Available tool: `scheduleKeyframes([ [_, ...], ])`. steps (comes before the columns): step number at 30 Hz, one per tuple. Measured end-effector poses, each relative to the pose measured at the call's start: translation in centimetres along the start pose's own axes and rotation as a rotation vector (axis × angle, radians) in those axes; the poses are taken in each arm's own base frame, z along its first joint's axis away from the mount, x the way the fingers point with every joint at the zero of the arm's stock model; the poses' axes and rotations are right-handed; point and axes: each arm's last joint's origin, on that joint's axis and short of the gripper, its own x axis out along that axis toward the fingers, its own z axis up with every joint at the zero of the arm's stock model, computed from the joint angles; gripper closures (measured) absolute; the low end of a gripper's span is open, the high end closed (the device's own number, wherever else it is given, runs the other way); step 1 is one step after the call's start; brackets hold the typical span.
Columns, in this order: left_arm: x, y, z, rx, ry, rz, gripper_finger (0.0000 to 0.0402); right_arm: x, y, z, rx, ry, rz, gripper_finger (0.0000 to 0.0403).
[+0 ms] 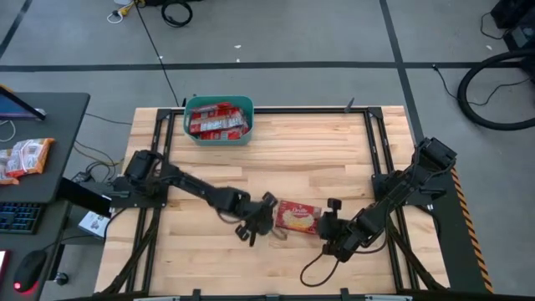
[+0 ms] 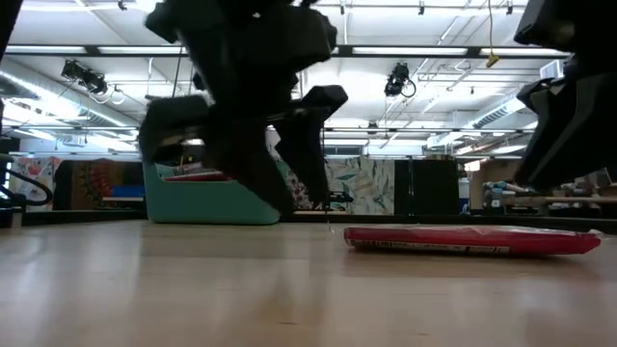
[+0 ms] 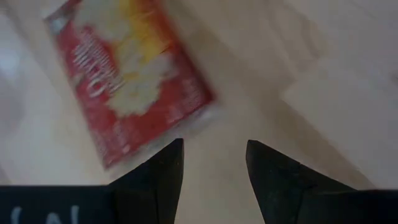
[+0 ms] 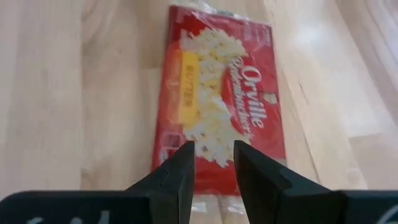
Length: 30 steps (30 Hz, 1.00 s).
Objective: Sort popcorn bags into baskets
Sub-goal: Put the popcorn bag into the blue bin
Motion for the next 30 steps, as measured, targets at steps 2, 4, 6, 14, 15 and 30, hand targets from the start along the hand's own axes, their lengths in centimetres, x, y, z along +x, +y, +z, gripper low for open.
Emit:
scheduleKeyframes([
  [2,0.1,-1.0,0.5,0.081,0.015,0.025,0.0224,0.3,-0.2,-0.3,0.019,-0.003,-0.013,0.0286],
  [4,0.6,-1.7,1.2,0.159,0.002,0.075,0.0224,0.4,-0.3,-0.3,0.049,-0.013,-0.009,0.0286],
  [6,1.1,-2.5,1.4,0.24,0.039,0.116,0.0224,0.5,-0.4,-0.3,0.059,-0.017,-0.013,0.0286],
  [14,3.3,-3.8,1.6,0.444,0.086,0.207,0.0224,0.6,-0.2,0.1,0.091,-0.046,0.01,0.0286],
  [15,3.6,-3.8,1.6,0.441,0.08,0.219,0.0224,0.6,-0.1,0.2,0.094,-0.048,0.012,0.0286],
  [30,3.7,-3.5,1.5,0.437,0.075,0.217,0.0282,0.8,-0.1,0.4,0.118,-0.042,0.047,0.0286],
])
